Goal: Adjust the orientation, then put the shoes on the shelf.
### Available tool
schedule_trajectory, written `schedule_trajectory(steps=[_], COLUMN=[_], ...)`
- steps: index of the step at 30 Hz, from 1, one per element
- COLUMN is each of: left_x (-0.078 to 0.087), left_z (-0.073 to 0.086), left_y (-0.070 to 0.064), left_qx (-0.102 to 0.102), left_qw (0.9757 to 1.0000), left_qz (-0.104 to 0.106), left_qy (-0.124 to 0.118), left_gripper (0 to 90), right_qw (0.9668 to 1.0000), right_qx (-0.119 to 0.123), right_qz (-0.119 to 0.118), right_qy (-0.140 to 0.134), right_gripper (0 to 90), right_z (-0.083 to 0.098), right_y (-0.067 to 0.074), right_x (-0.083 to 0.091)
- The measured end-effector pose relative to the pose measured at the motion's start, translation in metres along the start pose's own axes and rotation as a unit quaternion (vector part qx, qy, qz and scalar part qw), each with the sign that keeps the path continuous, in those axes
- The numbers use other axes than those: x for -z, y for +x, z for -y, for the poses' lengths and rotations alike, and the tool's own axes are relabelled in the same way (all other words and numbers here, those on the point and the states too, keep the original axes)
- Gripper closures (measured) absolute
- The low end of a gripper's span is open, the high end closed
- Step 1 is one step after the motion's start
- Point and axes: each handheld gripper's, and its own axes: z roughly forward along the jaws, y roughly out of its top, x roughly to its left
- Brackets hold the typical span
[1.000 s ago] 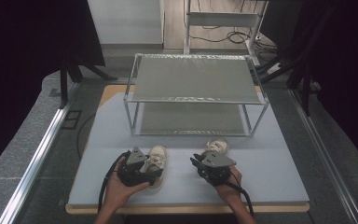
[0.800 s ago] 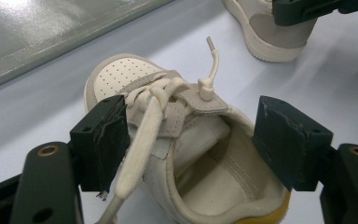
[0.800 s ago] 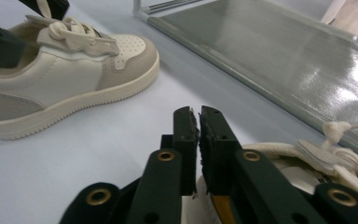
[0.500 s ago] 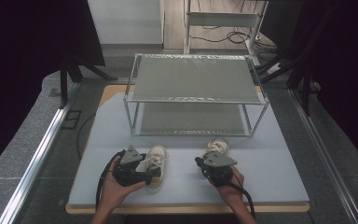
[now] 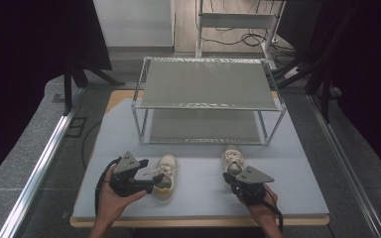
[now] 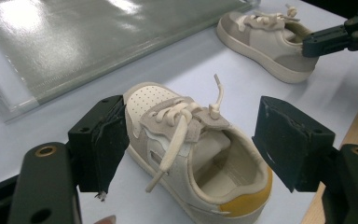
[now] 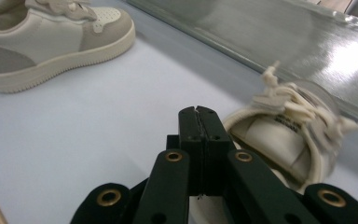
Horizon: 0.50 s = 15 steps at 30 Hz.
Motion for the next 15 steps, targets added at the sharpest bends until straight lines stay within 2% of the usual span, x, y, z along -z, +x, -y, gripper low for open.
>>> schedule_trajectory(steps=[9, 12, 13, 15], left_x=[0.003, 0.003, 0.004, 0.007], left_z=[-0.003, -0.003, -0.004, -0.005], left_y=[-0.004, -0.005, -0.007, -0.008], left_qx=[-0.006, -0.008, -0.013, -0.021], left_qw=[1.0000, 1.0000, 0.9999, 0.9997], left_qz=[0.002, 0.003, 0.004, 0.002], left_qy=[-0.004, -0.005, -0.008, -0.013], left_gripper=[25.2, 25.4, 25.4, 25.6], right_qw=[0.9999, 0.9998, 0.9994, 0.9989], right_qx=[0.000, 0.002, 0.012, 0.022], right_qz=[-0.012, -0.021, -0.030, -0.036], right_qy=[-0.001, -0.001, -0.010, -0.020], right_gripper=[88.7, 84.4, 78.5, 72.8], right_z=[0.004, 0.003, 0.000, -0.005], right_y=[-0.008, -0.009, -0.009, -0.011], right_x=[0.006, 0.007, 0.009, 0.014])
